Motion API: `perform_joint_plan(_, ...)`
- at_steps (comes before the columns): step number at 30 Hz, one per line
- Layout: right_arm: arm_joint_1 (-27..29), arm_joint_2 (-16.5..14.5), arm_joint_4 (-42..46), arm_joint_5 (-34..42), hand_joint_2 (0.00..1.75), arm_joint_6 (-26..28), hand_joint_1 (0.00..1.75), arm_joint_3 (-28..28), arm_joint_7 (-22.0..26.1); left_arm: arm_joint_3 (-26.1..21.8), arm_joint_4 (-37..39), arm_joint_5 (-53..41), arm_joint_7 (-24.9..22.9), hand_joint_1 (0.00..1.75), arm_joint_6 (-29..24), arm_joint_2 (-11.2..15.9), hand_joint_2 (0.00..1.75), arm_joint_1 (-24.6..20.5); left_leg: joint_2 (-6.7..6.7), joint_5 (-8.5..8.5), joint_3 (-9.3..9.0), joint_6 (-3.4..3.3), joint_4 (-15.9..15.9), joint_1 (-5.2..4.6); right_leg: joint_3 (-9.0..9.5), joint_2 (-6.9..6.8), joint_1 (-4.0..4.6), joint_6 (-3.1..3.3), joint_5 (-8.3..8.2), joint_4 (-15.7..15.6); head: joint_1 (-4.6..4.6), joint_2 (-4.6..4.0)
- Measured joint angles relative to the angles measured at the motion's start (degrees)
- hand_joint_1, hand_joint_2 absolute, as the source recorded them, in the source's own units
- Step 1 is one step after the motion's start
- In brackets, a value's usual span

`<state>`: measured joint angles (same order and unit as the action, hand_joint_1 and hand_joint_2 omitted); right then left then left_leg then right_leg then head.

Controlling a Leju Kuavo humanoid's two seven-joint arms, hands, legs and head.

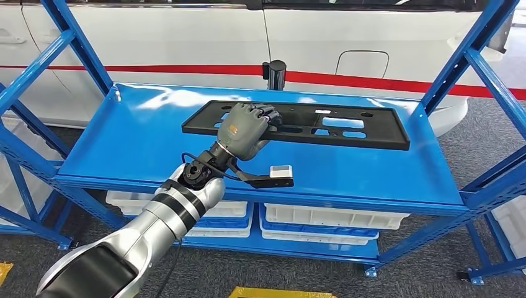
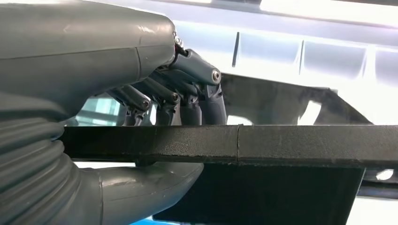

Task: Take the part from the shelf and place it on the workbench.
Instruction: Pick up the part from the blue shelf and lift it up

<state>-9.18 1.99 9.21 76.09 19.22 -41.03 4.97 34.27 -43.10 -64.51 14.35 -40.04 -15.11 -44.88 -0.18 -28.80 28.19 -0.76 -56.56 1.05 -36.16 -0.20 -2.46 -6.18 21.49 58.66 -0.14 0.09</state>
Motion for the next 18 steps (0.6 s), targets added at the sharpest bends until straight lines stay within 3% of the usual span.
perform_joint_plan(3, -0.19, -0.09, -0.08, 0.06, 1.75, -0.05, 0.00, 0.00, 0.02, -0.36, -0.01, 0.05, 0.11, 1.75, -0.01, 0.07, 1.75, -0.02, -0.09, -0.40, 0.63, 0.72, -0.69, -0.18, -0.40, 0.26, -0.02, 2.12, 0.77, -0.32, -0.06, 0.00)
perform_joint_plan(5, -0.21, -0.16, -0.09, 0.08, 1.75, -0.05, 0.00, 0.00, 0.02, -0.74, -0.03, -0.18, 0.14, 1.75, -0.01, 0.11, 1.75, -0.04, -0.02, -2.31, 1.66, 1.01, -3.10, 0.09, -0.53, 0.30, 0.07, 3.37, 0.83, -0.26, -0.33, 0.00)
perform_joint_plan(8, -0.22, -0.15, -0.09, 0.08, 1.75, -0.05, 0.00, 0.00, -0.07, -1.06, -0.03, -0.61, 0.11, 1.75, 0.00, 0.20, 1.75, 0.03, -0.02, -8.04, 6.95, 1.01, -14.19, 0.08, -0.83, 0.27, 0.65, 4.58, 0.59, -0.28, -0.44, 0.00)
perform_joint_plan(9, -0.21, -0.16, -0.09, 0.08, 1.75, -0.05, 0.00, 0.00, -0.12, -1.11, -0.03, -0.71, 0.08, 1.75, 0.00, 0.27, 1.75, 0.12, -0.02, -8.86, 8.54, 0.87, -17.18, 0.05, -0.96, 0.27, 0.89, 4.80, 0.48, -0.28, -0.47, 0.00)
perform_joint_plan(10, -0.21, -0.17, -0.09, 0.08, 1.75, -0.05, 0.00, 0.00, -0.17, -1.16, -0.03, -0.78, 0.04, 1.75, 0.00, 0.33, 1.75, 0.22, -0.02, -8.52, 9.30, 0.63, -18.36, 0.01, -1.08, 0.27, 1.12, 4.99, 0.37, -0.27, -0.45, 0.00)
perform_joint_plan(11, -0.20, -0.18, -0.09, 0.08, 1.75, -0.05, 0.00, 0.00, -0.22, -1.21, -0.03, -0.83, 0.00, 1.75, 0.00, 0.38, 1.75, 0.28, -0.02, -7.00, 8.90, 0.27, -17.21, -0.08, -1.16, 0.30, 1.33, 5.12, 0.26, -0.27, -0.45, 0.00)
perform_joint_plan(14, -0.23, -0.33, -0.09, 0.08, 1.75, -0.05, 0.00, -0.02, -0.33, -1.29, -0.04, -0.87, -0.06, 1.75, -0.01, 0.42, 1.75, 0.14, -0.01, -1.27, 3.78, -1.05, -6.68, -0.63, -1.25, 0.37, 1.78, 5.11, -0.15, -0.26, -0.42, 0.00)
perform_joint_plan(16, -0.24, -0.44, -0.09, 0.08, 1.75, -0.05, 0.00, -0.02, -0.34, -1.33, -0.06, -0.89, -0.07, 1.75, -0.01, 0.42, 1.75, 0.02, 0.03, -0.16, 2.27, -1.15, -3.11, -1.08, -1.44, 0.35, 1.89, 4.52, -0.63, -0.25, -0.39, 0.00)
perform_joint_plan(18, -0.23, -0.41, -0.10, 0.08, 1.75, -0.04, 0.00, -0.03, -0.36, -1.37, -0.07, -0.89, -0.08, 1.75, -0.01, 0.42, 1.75, -0.02, 0.04, 0.50, 2.60, -1.17, -2.56, -1.28, -1.70, 0.26, 1.83, 3.65, -1.18, -0.43, -0.40, 0.00)
